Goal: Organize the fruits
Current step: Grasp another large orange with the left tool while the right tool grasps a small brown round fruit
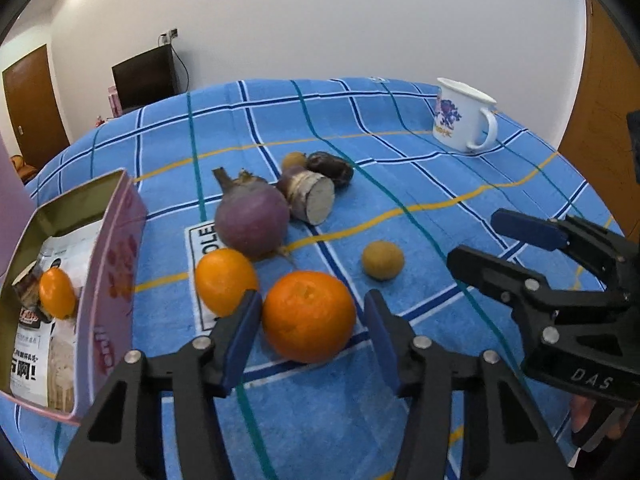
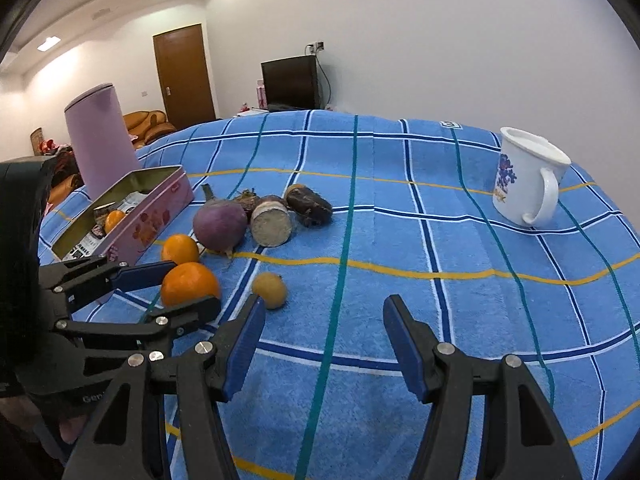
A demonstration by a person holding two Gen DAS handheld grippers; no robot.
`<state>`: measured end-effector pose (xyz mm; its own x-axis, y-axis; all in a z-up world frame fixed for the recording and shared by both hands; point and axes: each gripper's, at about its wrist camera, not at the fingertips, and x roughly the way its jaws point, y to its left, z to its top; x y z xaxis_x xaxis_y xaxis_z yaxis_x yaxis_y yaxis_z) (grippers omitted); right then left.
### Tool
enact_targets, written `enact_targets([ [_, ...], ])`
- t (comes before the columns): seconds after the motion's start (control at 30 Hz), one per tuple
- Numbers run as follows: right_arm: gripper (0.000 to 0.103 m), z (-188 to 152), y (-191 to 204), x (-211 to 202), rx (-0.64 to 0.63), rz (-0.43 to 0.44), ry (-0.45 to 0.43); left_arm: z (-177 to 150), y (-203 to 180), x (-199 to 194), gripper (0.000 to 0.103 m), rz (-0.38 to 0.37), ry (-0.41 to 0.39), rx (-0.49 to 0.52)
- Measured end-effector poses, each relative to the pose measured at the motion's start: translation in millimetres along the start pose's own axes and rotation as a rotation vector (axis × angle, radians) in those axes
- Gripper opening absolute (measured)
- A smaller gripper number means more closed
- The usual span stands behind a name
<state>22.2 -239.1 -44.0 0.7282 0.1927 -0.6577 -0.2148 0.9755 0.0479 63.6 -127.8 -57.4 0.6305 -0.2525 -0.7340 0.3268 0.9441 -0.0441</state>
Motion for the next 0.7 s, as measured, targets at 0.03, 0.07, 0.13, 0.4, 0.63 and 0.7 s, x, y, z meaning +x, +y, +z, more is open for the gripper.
enact_targets([
  [0.03,0.063,0.9,-1.2,0.2,0.004,-0.006,0.0,0.6,0.4,1.2,0.05,0.0,0.001,0.002],
  [0.07,0.063,1.8,-1.3,0.7,0.006,-0.007,0.0,1.2,1.9,1.4,0.05,-0.009,0.0,-0.004],
  [0.13,0.063,3.9,-1.7,1.9,0.009,-0.011,0.001,1.8,5.0,1.3,0.049,-0.025,-0.001,-0.012],
  [0.4,0.06,14.7,14.6,24.2,-0.017,0.022,0.046,2.3,18.6,-15.2,0.048,0.03,-0.098,-0.029],
  [0.63,0.042,18.0,30.2,44.8,-0.044,0.05,0.104,1.3,29.6,-20.2,0.048,0.019,-0.125,-0.073],
  [0.7,0.038,16.5,33.1,48.6,-0.052,0.059,0.118,1.0,33.9,-21.7,0.048,0.017,-0.134,-0.093],
])
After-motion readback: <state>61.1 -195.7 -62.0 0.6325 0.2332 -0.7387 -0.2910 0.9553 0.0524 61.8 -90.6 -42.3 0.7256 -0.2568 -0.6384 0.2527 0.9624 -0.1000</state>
